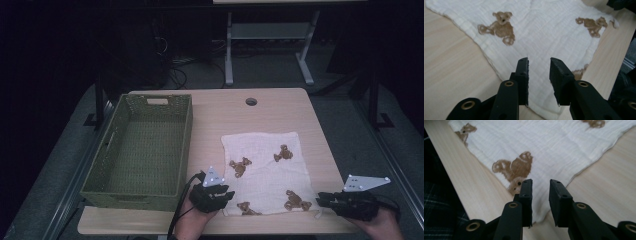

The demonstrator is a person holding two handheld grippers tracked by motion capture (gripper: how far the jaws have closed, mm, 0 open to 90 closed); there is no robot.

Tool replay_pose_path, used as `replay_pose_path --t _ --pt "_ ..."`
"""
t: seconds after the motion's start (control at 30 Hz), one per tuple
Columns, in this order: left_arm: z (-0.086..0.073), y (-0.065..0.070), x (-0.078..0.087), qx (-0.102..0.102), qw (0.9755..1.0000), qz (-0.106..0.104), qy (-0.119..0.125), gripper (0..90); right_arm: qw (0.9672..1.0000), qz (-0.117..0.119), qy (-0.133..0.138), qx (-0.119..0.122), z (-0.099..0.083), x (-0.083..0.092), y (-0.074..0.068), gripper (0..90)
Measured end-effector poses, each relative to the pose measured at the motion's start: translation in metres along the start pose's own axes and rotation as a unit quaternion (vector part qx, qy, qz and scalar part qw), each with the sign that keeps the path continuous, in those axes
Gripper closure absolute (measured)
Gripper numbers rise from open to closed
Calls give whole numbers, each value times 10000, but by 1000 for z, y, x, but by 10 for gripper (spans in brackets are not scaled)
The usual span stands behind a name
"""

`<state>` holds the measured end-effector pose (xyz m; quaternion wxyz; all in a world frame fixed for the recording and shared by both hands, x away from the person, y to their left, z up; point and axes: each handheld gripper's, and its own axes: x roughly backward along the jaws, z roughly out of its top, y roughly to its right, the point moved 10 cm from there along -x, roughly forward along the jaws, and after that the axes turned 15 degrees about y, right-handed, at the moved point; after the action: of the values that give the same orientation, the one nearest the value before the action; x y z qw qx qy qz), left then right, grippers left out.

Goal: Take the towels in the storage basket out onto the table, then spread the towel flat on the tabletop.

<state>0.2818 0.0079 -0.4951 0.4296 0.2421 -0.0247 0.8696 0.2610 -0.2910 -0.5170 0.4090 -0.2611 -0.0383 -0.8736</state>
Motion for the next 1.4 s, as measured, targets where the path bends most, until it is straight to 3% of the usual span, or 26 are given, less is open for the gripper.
replay_pose_path --t 0.23,0.5,0.9,1.13,1.4 --pt "11 -12 -15 -69 9999 67 41 579 9998 -160 46 81 12 -13 13 593" --pt "20 -27 -31 -90 9998 119 118 472 9994 -295 142 80 25 -25 31 569" --pt "30 -47 -50 -199 9992 315 122 453 9990 -369 239 88 48 -47 49 559" --pt "39 -70 -61 -196 9979 601 119 450 9985 -420 315 136 68 -65 68 540" --pt "46 -91 -76 -64 9969 780 48 450 9981 -483 312 199 84 -83 87 554"
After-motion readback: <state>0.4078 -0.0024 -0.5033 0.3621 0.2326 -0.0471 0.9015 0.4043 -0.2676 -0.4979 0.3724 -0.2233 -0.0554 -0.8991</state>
